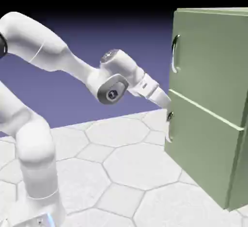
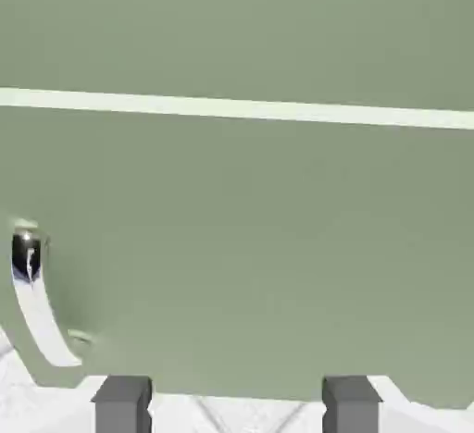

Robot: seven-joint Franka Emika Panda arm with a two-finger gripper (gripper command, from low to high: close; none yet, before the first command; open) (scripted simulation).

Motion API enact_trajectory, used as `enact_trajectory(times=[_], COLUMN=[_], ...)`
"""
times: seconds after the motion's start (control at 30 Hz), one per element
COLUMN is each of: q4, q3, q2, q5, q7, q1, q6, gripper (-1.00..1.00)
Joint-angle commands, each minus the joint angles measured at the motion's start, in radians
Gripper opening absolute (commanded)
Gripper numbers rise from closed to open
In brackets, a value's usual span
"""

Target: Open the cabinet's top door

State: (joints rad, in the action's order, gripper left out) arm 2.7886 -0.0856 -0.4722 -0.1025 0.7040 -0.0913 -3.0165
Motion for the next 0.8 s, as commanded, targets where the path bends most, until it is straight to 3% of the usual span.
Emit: enact_trajectory(times=[0.0, 0.77], q4=[-0.008, -0.19], q3=[-0.032, -0.762], q2=[0.036, 0.87], q5=[-0.038, -0.912], q7=[-0.014, -0.329], q1=[-0.029, -0.706], q6=[0.008, 0.182], gripper=[0.0, 0.0])
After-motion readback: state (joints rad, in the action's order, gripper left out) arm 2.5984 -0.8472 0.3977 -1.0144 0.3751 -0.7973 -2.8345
